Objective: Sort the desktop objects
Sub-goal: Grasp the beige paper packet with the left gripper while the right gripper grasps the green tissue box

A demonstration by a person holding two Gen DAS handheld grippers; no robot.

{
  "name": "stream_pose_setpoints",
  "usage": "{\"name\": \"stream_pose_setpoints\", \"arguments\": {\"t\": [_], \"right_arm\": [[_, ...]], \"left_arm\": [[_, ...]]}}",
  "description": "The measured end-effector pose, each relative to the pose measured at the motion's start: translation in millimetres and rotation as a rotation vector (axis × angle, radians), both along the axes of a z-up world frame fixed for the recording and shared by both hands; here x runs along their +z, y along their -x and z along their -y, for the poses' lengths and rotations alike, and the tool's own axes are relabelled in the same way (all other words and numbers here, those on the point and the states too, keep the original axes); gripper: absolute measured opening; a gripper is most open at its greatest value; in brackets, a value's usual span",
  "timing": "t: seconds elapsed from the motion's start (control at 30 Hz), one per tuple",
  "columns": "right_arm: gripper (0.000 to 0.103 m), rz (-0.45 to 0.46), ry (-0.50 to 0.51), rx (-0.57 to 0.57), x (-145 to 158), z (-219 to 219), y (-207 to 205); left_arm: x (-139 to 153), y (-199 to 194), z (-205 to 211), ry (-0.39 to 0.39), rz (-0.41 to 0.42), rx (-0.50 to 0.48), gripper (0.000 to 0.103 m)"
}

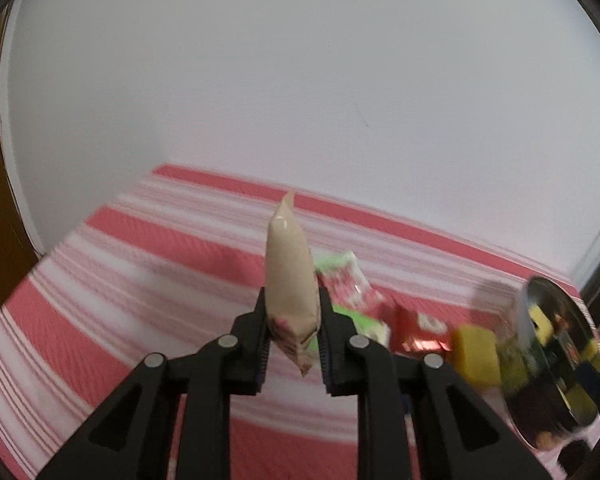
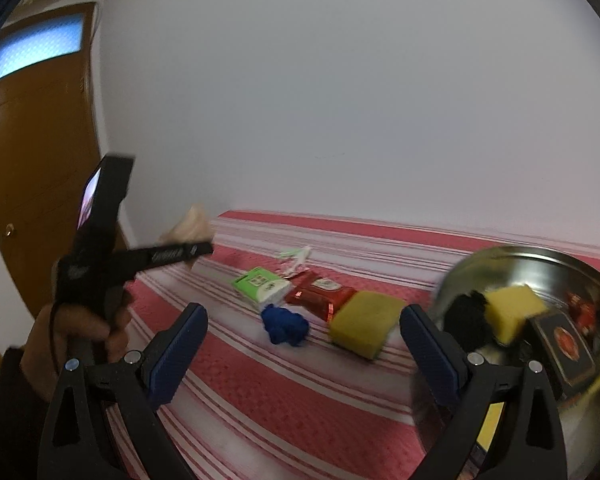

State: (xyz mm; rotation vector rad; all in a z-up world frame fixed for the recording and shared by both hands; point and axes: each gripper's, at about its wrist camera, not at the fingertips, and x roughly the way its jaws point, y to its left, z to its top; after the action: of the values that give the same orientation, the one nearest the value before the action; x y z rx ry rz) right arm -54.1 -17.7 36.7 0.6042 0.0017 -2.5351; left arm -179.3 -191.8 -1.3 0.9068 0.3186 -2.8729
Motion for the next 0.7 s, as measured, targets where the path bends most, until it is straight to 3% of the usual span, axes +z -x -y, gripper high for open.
{"name": "stream_pose_setpoints", "arguments": {"t": [0.17, 0.3, 0.33, 0.5, 0.63, 0.7], "right_arm": [[0.096, 0.033, -0.048, 0.046, -3.3, 26.2, 24.4], [0.062, 0.115, -0.066, 0.094, -10.5, 47.8, 57.8], [0.058, 0.143, -0.069, 0.109, -13.1, 53.8, 66.6], [0.058, 0.195, -0.130, 0.195, -24.9, 93.8, 101.4], [0.058, 0.199, -0.233, 0.226, -39.5, 125.2, 121.9], [0.058, 0.244, -0.269, 0.231, -49.9, 135.1, 135.3]], "left_arm": [[-7.1, 29.8, 18.8, 0.054, -0.027, 0.029, 0.019], [-16.3, 33.1, 42.1, 0.000, -0.045, 0.043, 0.019], [-17.8, 32.5, 46.5, -0.007, -0.047, 0.049, 0.019], [-18.4, 25.7, 54.9, 0.075, -0.072, 0.111, 0.019], [-20.6, 25.1, 61.2, 0.062, -0.058, 0.133, 0.019], [-21.7, 25.6, 62.9, 0.049, -0.050, 0.132, 0.019]]}}
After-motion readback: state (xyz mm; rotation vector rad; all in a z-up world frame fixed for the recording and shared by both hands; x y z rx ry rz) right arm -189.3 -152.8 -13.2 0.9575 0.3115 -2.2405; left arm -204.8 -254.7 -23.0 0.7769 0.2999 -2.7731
